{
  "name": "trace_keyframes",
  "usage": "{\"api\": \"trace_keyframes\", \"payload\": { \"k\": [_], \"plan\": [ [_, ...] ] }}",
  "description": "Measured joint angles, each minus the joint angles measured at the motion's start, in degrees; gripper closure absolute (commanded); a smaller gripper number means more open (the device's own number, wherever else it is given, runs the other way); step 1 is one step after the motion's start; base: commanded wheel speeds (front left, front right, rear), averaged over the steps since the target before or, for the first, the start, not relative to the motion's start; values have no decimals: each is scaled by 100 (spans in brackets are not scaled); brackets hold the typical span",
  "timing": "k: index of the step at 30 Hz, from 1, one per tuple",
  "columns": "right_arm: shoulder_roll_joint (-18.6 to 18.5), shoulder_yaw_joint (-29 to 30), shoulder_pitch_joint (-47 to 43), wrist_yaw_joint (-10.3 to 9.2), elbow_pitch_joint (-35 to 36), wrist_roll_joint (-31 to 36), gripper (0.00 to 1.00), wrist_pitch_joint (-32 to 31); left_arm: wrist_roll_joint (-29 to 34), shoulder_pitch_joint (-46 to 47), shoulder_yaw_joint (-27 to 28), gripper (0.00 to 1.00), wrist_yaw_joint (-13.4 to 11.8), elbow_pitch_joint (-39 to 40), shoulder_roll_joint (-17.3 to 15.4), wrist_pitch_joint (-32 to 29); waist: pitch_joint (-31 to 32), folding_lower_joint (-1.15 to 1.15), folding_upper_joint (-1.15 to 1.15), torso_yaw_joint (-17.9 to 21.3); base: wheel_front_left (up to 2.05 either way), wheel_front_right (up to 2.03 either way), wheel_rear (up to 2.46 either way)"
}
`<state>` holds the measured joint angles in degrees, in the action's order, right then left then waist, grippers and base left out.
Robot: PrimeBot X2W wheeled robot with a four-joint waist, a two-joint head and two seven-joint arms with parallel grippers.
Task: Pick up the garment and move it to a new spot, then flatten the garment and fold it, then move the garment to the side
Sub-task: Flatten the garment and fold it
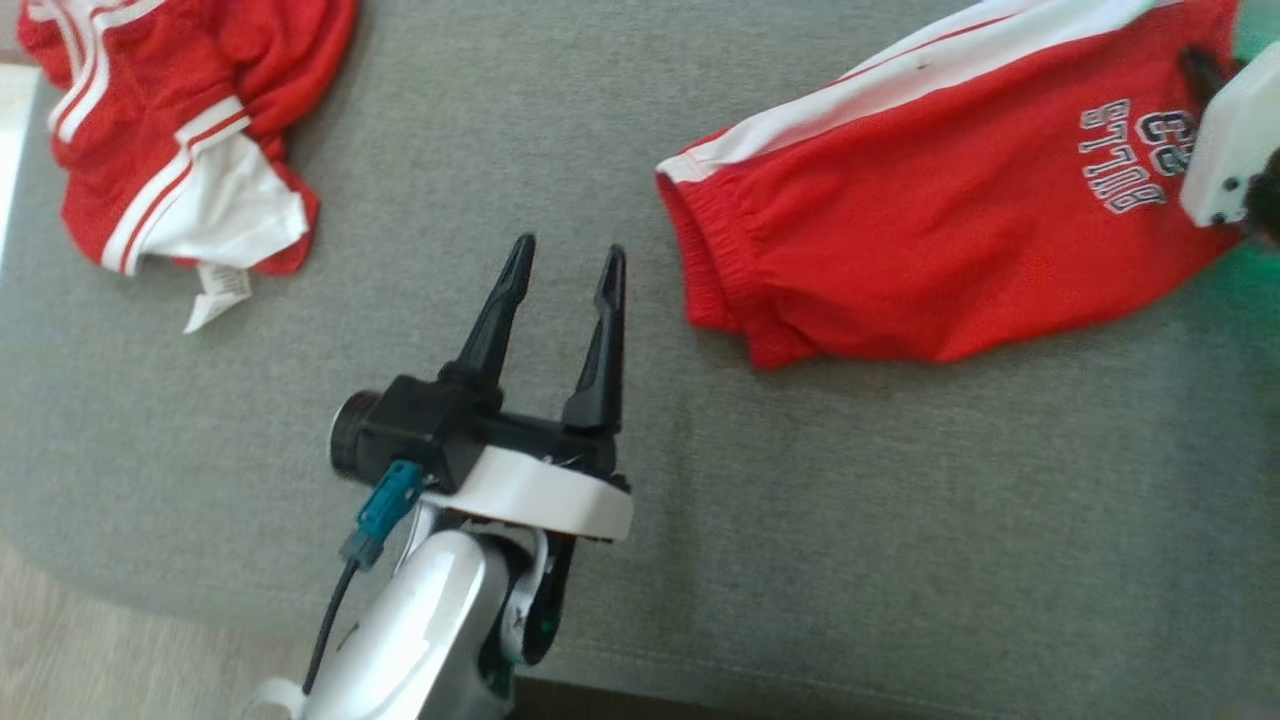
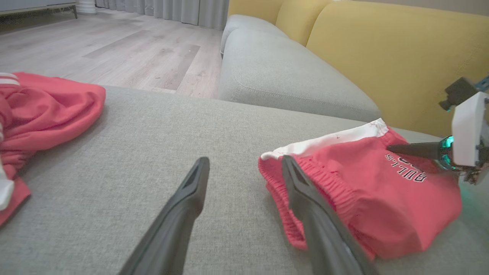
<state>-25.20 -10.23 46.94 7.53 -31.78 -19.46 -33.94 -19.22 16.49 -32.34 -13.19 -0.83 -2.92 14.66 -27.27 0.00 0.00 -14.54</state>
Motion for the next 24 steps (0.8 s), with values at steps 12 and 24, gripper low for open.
{"api": "trace_keyframes", "payload": {
  "k": [12, 24],
  "plan": [
    [57, 1519, -1421, 0, 560, -711, 100, 278, 471, -745, 855, 0, 387, -77, 11, 0, 551, 0, 0, 523, 0, 0, 0],
    [472, 2331, -1593, 0, 1423, -376, 100, -109, 360, -1000, 887, 0, 487, -158, 11, 0, 858, 0, 0, 453, 0, 0, 0]
  ]
}}
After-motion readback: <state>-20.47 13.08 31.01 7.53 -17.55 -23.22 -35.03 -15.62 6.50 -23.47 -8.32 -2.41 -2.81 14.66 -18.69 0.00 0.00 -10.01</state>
